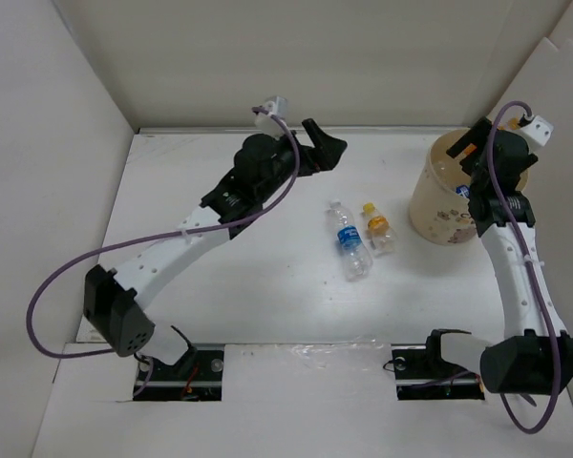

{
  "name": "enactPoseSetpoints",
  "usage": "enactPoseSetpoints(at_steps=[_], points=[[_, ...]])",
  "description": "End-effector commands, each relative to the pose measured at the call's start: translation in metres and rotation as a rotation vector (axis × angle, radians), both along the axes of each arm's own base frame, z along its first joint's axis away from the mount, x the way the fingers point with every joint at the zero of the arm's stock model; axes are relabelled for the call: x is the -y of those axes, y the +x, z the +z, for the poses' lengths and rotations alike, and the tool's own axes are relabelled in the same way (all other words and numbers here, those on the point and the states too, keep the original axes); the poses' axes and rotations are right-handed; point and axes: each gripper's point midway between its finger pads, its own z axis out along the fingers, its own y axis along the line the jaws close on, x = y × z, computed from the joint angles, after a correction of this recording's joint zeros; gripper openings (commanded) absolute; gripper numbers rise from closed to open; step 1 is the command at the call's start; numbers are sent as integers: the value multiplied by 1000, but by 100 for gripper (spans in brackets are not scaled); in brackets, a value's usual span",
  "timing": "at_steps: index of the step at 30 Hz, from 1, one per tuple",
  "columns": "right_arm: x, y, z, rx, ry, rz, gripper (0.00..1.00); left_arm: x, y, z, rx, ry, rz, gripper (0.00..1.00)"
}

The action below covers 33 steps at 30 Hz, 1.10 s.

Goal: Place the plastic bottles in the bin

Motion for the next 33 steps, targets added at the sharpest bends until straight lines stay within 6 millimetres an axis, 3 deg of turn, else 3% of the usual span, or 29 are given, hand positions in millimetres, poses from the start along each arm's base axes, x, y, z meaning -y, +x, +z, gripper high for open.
enactPoseSetpoints(at_steps=[1, 6, 11, 12, 13, 15, 16, 19, 21, 29, 31, 33], points=[[37, -21, 13, -29, -28, -194, 100, 29, 3, -26, -57, 96, -50, 100], [52, -37, 31, -34, -45, -285, 100, 42, 16, -81, -225, 172, -35, 100], [38, -50, 48, 1, -49, -264, 100, 67, 15, -130, -349, 296, -20, 100], [34, -56, 56, 25, -46, -254, 100, 66, 18, -164, -419, 378, -2, 100], [29, -57, 62, 48, -41, -230, 100, 74, 20, -159, -425, 375, 5, 100], [17, -61, 66, 66, -41, -176, 100, 80, 24, -189, -487, 412, 15, 100], [15, -63, 69, 70, -48, -166, 100, 85, 24, -192, -498, 413, -7, 100], [5, -67, 72, 80, -52, -127, 100, 84, 23, -225, -583, 451, 22, 100], [1, -72, 75, 96, -49, -107, 100, 83, 25, -230, -592, 452, 38, 100], [-21, -78, 82, 145, -31, 12, 100, 83, 24, -305, -714, 529, 76, 100], [-28, -75, 79, 144, -28, 43, 100, 83, 31, -320, -737, 533, 93, 95], [-35, -73, 75, 135, -26, 70, 100, 83, 34, -332, -747, 537, 112, 83]])
